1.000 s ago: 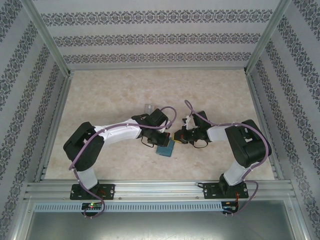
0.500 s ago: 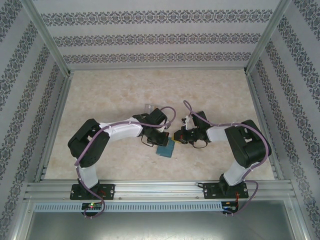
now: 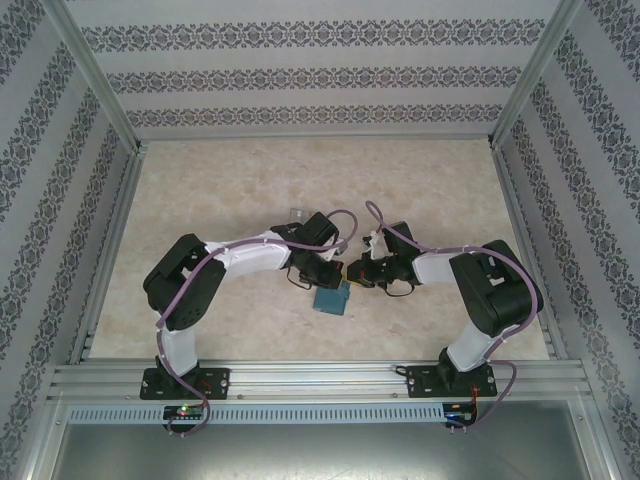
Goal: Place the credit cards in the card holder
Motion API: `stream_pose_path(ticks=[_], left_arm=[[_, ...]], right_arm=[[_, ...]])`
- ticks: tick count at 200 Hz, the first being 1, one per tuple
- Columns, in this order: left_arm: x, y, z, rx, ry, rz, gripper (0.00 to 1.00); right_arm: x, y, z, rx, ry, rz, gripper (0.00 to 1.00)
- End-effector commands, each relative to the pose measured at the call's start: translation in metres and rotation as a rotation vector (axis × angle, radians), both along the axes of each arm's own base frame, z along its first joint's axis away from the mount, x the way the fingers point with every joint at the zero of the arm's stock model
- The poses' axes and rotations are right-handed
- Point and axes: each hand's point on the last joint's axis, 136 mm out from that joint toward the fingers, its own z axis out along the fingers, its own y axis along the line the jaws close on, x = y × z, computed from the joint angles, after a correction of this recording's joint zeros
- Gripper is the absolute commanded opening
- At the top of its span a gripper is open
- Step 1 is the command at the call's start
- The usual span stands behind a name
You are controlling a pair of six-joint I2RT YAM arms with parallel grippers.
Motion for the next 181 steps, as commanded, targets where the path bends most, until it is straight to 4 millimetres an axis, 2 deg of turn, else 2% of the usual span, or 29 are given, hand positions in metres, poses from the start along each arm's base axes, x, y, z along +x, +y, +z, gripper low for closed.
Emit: stream_pose_path(ticks=[1,45,120,181], left_arm=[[0.009,0.009,-0.011,0.053,0.001,-0.014,0.00],[0.008,0.015,-0.016,0.067,0.018,-0.003,0.00],[0.003,0.017,0.008,0.026,-0.003,0.028,0.00],[0.001,0.017,-0.008,0.046,0.036,0.029,0.00]], right_arm=[[-0.006,-0.006,-0.014,-0.065,0.020,-0.001,0.00],[-0.004,-0.005,-0.011,-0.071,0.018,0.000,0.00],[-0.003,-0.005,-0.018,-0.088,0.036,-0.001,0.00],[-0.001,-0.001,-0.015,-0.086,0.033,0.006,0.00]])
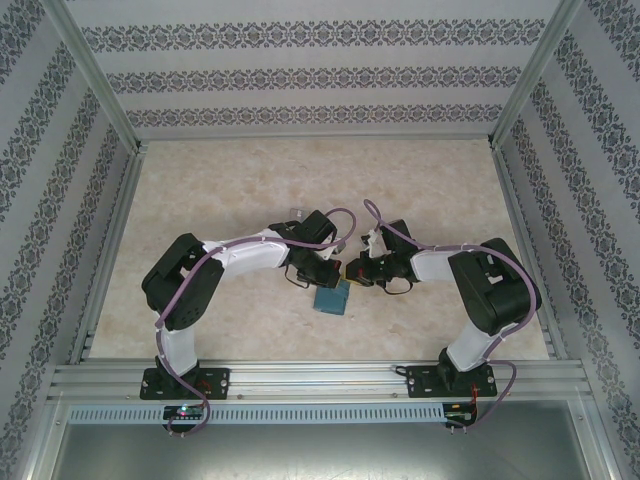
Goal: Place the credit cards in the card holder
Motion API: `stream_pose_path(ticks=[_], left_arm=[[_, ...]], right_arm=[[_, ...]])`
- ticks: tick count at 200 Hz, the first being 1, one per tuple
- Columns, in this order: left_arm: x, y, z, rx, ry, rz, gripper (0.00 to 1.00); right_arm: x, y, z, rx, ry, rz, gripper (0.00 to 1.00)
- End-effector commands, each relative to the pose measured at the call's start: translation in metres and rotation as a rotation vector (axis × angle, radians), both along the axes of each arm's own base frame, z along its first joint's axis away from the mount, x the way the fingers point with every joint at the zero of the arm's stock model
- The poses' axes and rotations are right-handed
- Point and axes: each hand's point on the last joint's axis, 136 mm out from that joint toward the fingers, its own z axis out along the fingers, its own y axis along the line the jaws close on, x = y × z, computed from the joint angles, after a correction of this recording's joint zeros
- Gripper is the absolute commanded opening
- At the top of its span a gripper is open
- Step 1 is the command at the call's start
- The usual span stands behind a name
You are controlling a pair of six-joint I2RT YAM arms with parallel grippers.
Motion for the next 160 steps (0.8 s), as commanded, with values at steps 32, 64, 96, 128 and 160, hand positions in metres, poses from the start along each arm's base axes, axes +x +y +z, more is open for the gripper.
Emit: stream_pose_path(ticks=[32,64,96,128,160], left_arm=[[0.003,0.013,-0.012,0.059,0.029,0.040,0.00],[0.000,0.014,-0.017,0.072,0.050,0.029,0.00],[0.000,0.020,-0.023,0.107,0.046,0.039,0.00],[-0.001,0.021,-0.037,0.128,0.069,0.027,0.00],[-0.010,0.024,-0.048,0.124,0.105,0.038,0.00]], right_arm=[[-0.006,-0.004,-0.016,-0.070,0.027,0.000,0.00],[-0.005,-0.004,-0.014,-0.072,0.021,0.002,0.00],[-0.005,-0.004,-0.013,-0.072,0.020,0.001,0.00],[-0.004,-0.004,-0.011,-0.071,0.015,0.002,0.00],[-0.004,-0.006,-0.008,-0.082,0.001,-0.001,0.00]])
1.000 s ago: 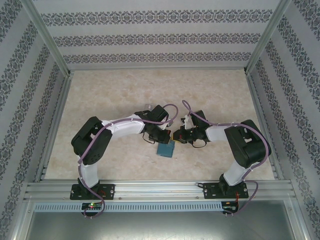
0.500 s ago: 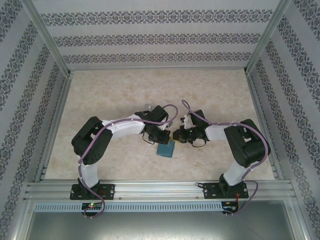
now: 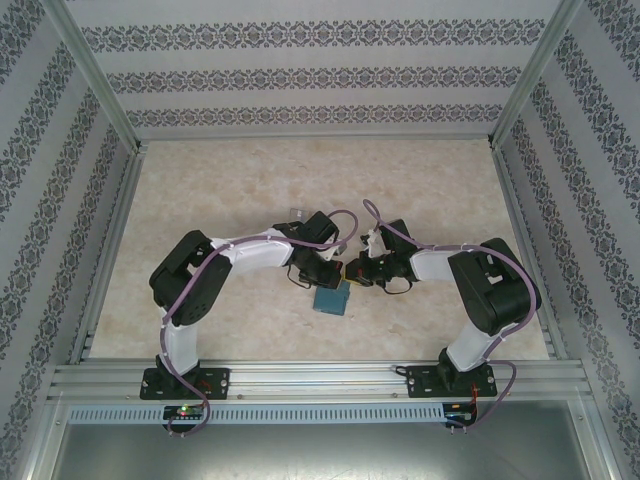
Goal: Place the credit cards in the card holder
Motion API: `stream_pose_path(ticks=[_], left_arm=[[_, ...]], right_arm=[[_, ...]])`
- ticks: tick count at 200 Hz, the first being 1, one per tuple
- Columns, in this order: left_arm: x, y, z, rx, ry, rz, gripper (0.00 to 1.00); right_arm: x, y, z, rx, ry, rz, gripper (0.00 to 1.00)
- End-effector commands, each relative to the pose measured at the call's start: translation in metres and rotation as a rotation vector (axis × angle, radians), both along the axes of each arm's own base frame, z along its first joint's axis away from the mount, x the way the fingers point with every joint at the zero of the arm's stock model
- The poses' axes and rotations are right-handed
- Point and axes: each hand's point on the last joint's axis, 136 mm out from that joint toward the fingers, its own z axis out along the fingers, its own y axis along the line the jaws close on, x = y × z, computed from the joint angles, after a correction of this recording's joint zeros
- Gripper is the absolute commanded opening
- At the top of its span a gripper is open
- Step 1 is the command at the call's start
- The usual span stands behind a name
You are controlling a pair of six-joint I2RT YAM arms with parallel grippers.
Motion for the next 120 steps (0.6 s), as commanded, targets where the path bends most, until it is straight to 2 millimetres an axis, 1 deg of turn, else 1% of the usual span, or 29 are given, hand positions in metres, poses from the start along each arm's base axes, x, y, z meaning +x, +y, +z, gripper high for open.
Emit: stream_pose_path(ticks=[1,36,83,103,120], left_arm=[[-0.013,0.027,-0.034,0.114,0.071,0.031,0.00],[-0.012,0.033,-0.026,0.134,0.048,0.033,0.00],[-0.007,0.021,0.002,0.060,0.048,0.062,0.00],[-0.007,0.017,0.011,0.033,0.061,0.070,0.00],[-0.007,0.017,0.014,0.030,0.064,0.072,0.00]], right_arm=[[-0.003,-0.007,-0.008,-0.075,-0.006,-0.001,0.00],[-0.004,-0.008,-0.011,-0.081,-0.002,0.000,0.00],[-0.004,-0.008,-0.014,-0.081,0.005,-0.003,0.00],[-0.003,-0.007,-0.011,-0.080,-0.003,-0.003,0.00],[-0.004,-0.008,-0.011,-0.082,-0.004,-0.003,0.00]])
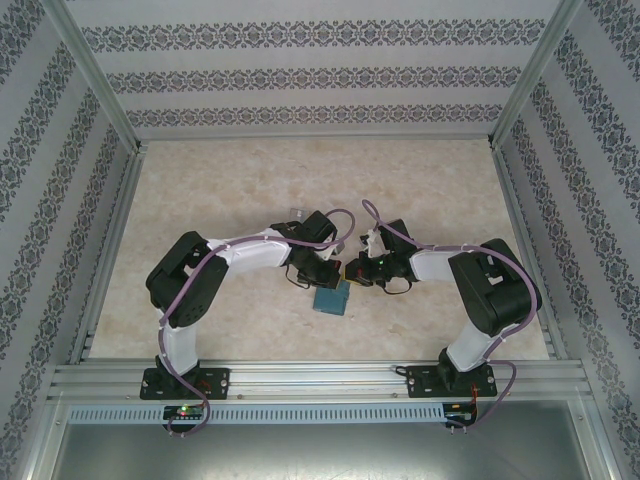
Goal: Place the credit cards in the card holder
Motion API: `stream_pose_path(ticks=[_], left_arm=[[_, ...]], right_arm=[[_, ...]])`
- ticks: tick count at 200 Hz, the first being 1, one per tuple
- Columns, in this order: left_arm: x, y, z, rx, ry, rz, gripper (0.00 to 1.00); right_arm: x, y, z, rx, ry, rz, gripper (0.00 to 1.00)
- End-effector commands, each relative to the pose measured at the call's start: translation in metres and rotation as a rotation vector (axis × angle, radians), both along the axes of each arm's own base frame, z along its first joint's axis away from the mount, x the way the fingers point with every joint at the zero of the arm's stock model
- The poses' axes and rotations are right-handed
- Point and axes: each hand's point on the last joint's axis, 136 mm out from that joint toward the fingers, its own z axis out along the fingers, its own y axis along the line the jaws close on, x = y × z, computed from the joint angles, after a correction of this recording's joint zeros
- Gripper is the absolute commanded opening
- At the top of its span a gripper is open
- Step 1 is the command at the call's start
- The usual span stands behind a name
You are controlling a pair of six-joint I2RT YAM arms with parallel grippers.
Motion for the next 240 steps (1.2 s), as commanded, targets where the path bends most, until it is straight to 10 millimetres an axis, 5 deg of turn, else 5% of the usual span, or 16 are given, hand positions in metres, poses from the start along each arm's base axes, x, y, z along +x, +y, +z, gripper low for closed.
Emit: stream_pose_path(ticks=[1,92,240], left_arm=[[-0.003,0.014,0.008,0.034,0.040,0.042,0.00],[0.006,0.024,-0.014,0.135,0.038,0.046,0.00],[0.014,-0.003,0.027,-0.022,-0.006,0.005,0.00]], right_arm=[[-0.004,-0.007,-0.011,-0.070,0.010,-0.006,0.00],[-0.004,-0.006,-0.011,-0.066,0.010,-0.003,0.00],[-0.003,-0.004,-0.012,-0.060,0.016,-0.005,0.00]])
